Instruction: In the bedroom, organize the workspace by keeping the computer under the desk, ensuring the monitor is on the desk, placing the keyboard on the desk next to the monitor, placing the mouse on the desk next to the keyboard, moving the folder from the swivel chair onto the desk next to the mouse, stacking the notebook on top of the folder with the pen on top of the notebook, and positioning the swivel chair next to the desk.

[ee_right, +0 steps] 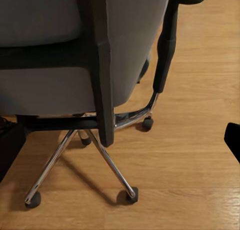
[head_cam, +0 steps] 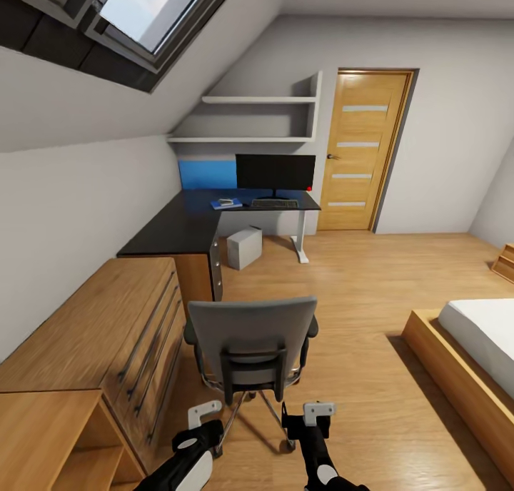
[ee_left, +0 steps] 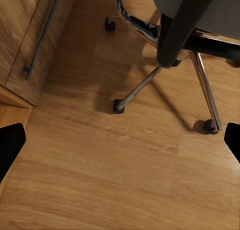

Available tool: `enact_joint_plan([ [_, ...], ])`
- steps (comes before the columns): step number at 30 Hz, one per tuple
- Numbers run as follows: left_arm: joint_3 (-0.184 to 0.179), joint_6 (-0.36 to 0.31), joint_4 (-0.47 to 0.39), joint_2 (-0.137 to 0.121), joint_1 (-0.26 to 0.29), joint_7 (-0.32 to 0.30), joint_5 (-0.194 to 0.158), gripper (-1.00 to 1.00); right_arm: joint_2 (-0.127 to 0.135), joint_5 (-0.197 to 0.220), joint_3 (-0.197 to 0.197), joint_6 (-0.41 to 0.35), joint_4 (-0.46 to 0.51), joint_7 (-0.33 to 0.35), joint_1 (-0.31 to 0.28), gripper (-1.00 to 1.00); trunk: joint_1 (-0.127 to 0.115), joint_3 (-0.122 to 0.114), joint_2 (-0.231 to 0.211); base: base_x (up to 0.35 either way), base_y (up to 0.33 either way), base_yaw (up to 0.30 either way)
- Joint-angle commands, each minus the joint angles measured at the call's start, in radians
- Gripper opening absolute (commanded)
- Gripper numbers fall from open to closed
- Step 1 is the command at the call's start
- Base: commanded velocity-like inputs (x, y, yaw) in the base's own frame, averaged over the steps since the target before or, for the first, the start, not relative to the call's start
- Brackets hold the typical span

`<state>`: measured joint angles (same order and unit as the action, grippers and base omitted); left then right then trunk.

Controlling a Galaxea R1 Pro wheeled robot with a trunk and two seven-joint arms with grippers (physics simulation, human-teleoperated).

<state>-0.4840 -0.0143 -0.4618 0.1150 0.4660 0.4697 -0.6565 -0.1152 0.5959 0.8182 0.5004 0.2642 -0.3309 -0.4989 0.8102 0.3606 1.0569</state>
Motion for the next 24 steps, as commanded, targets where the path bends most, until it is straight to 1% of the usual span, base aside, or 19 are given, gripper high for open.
enact_joint_plan([
  [1, -0.008, -0.001, -0.001, -0.001, 0.001, 0.009, -0.006, 1.0, 0.0, 0.005, 0.009, 0.003, 0.0, -0.007, -0.001, 1.0, 0.004, 0.004, 0.008, 0.0, 0.0, 0.0],
  [9, -0.008, -0.001, -0.001, -0.004, 0.001, 0.009, -0.006, 1.0, 0.0, 0.003, 0.009, 0.003, 0.0, -0.007, -0.001, 1.0, 0.035, 0.029, 0.064, -0.007, 0.0, 0.0],
  [16, -0.008, -0.001, -0.001, -0.009, 0.001, 0.009, -0.006, 1.0, 0.0, 0.002, 0.009, 0.003, 0.0, -0.007, -0.001, 1.0, 0.062, 0.051, 0.113, -0.159, 0.0, 0.0],
  [24, -0.008, -0.001, -0.002, -0.011, 0.001, 0.009, -0.006, 1.0, 0.0, 0.002, 0.009, 0.003, 0.0, -0.007, -0.001, 1.0, 0.092, 0.076, 0.169, -0.024, 0.0, 0.0],
])
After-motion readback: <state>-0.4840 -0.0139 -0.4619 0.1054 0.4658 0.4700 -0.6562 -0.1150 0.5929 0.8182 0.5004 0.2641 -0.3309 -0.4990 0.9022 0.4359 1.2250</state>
